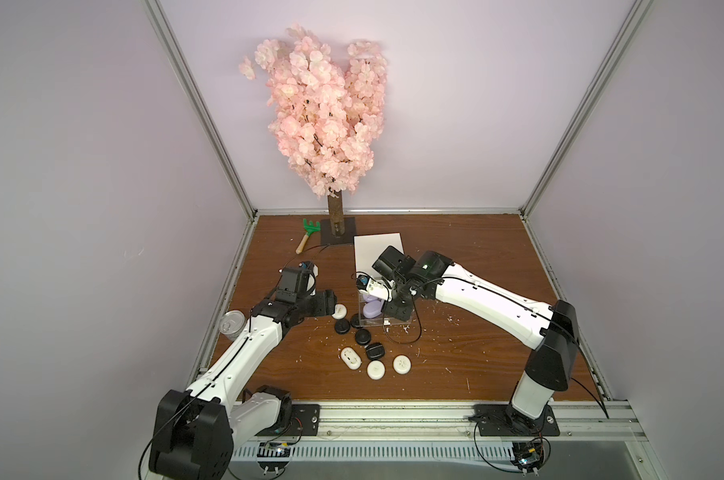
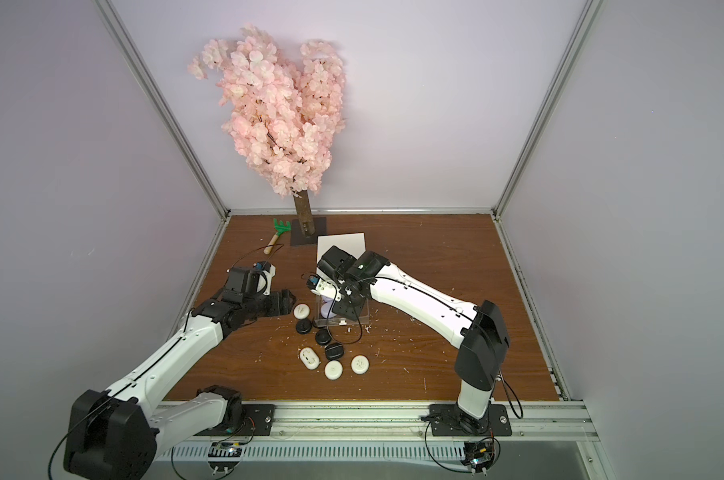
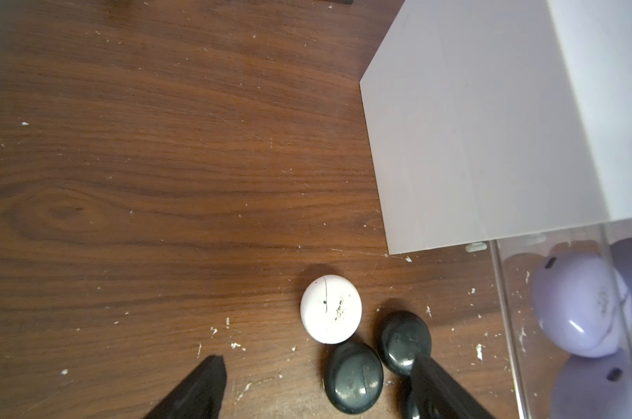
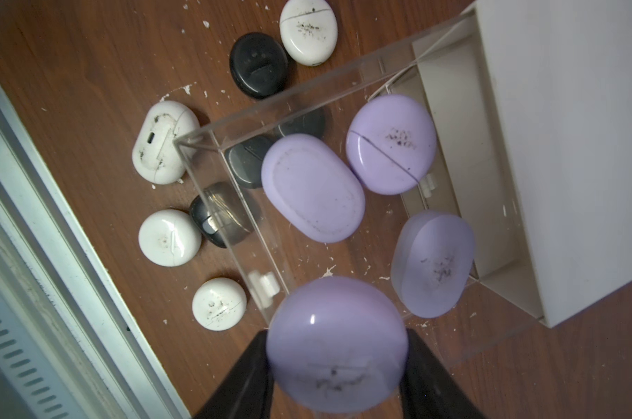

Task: Put the bluetooth earphones in the drawer according to color
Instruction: Place the bluetooth earphone in the drawer.

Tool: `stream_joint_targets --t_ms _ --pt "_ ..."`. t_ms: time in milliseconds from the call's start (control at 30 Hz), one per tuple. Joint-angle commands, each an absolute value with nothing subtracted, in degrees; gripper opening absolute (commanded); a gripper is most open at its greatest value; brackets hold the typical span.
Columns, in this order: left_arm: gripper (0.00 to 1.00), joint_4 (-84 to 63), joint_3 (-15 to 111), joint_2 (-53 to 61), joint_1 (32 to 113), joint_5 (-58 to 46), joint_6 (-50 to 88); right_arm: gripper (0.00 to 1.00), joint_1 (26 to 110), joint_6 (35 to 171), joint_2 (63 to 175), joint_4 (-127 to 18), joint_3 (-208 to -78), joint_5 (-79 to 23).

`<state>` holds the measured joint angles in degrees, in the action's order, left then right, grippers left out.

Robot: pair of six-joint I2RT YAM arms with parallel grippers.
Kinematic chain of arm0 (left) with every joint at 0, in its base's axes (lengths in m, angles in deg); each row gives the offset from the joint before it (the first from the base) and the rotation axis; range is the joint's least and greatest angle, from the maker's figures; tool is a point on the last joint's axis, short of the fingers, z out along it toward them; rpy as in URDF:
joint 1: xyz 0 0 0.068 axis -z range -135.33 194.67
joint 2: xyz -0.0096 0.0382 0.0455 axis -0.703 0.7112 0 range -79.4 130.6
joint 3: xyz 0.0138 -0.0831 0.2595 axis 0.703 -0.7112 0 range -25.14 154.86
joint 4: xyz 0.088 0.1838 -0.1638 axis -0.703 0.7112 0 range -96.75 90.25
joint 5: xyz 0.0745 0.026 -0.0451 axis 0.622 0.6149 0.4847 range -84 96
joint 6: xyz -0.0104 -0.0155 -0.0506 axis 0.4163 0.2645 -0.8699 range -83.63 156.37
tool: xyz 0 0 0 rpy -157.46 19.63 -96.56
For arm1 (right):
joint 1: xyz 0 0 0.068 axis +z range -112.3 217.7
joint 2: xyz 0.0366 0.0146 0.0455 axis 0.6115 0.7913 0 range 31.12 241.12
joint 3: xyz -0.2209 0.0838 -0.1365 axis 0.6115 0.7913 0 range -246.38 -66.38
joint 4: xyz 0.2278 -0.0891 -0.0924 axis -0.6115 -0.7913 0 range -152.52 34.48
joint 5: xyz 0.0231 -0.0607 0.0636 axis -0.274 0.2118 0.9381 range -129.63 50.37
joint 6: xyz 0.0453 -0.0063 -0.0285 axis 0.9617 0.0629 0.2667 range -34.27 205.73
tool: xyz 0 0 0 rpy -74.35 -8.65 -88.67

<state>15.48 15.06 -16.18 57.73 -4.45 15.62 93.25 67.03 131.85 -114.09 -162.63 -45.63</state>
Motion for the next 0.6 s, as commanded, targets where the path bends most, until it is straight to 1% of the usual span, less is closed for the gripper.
stream_joint_targets --t_ms 0,567 --pt "0.85 15.47 14.76 -16.81 57.01 -4.89 16.4 0.45 93.42 64.6 130.78 -114.54 -162.81 -46.78" --pt "0.84 15.48 14.81 -16.47 56.92 -4.76 16.33 0.47 93.42 62.29 133.08 -113.73 -161.56 -49.98"
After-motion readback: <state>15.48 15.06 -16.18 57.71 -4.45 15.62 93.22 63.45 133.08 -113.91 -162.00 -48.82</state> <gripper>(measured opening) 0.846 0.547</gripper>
